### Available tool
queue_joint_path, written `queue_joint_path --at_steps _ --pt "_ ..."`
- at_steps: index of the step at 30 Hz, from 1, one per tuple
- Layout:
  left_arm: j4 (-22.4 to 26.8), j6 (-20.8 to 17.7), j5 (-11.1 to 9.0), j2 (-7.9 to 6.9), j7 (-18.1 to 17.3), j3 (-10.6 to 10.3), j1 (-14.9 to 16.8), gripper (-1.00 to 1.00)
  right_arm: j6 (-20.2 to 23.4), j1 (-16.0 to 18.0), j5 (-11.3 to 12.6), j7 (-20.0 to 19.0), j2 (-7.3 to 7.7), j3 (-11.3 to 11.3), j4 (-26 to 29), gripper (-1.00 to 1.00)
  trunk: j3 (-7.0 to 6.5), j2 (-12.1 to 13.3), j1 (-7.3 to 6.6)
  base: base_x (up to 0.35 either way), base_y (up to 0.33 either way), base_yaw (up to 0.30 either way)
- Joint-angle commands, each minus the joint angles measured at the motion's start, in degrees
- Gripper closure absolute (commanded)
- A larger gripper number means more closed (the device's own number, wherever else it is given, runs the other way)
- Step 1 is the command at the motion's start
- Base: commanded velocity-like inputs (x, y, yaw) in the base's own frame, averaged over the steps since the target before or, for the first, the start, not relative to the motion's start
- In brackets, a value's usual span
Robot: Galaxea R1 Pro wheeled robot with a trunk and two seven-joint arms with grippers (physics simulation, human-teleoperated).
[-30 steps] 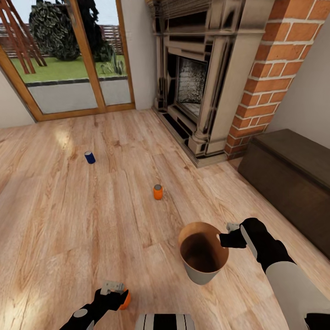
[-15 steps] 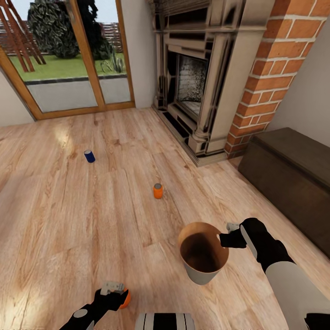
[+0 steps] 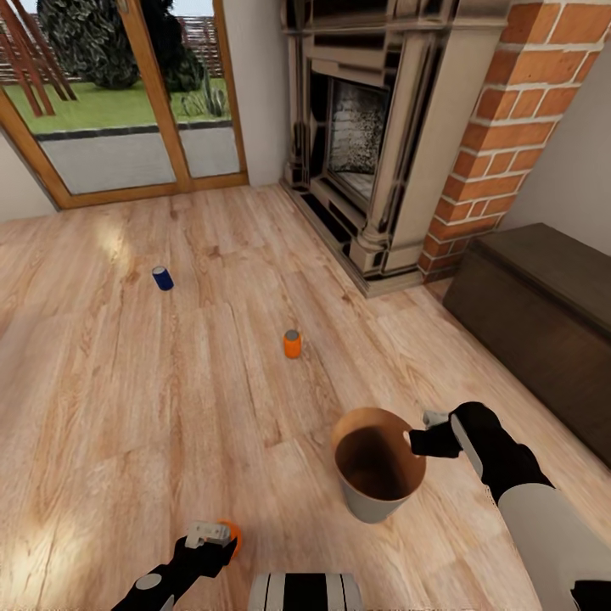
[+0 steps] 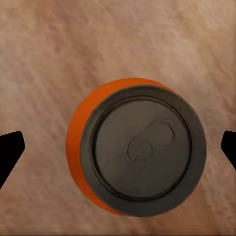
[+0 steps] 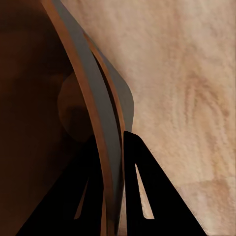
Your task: Put the three can of soda from the living room inside the tash can in the kitchen.
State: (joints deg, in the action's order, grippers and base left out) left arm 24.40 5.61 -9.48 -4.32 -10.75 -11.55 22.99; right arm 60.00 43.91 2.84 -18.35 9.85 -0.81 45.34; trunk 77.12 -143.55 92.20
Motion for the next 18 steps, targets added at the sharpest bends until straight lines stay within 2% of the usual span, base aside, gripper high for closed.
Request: queue_joint_path --at_steps 1,3,18 --pt "0.0 0.0 0.0 0.01 0.0 0.0 0.0 -1.00 0.0 0.0 -1.6 -0.2 -1.42 0.3 -0.4 1.00 0.25 0.0 0.06 0.000 0.000 0.000" --pt "-0.1 0.0 0.0 0.01 0.0 0.0 0.0 -1.00 0.0 0.0 -1.6 -0.2 -1.45 0.3 -0.4 1.00 0.70 0.0 0.11 0.000 0.000 0.000" --pt "0.1 0.0 -0.1 0.01 0.0 0.0 0.0 -1.00 0.0 0.0 -1.6 -0.2 -1.50 0.1 -0.5 1.00 0.71 0.0 0.11 0.000 0.000 0.000"
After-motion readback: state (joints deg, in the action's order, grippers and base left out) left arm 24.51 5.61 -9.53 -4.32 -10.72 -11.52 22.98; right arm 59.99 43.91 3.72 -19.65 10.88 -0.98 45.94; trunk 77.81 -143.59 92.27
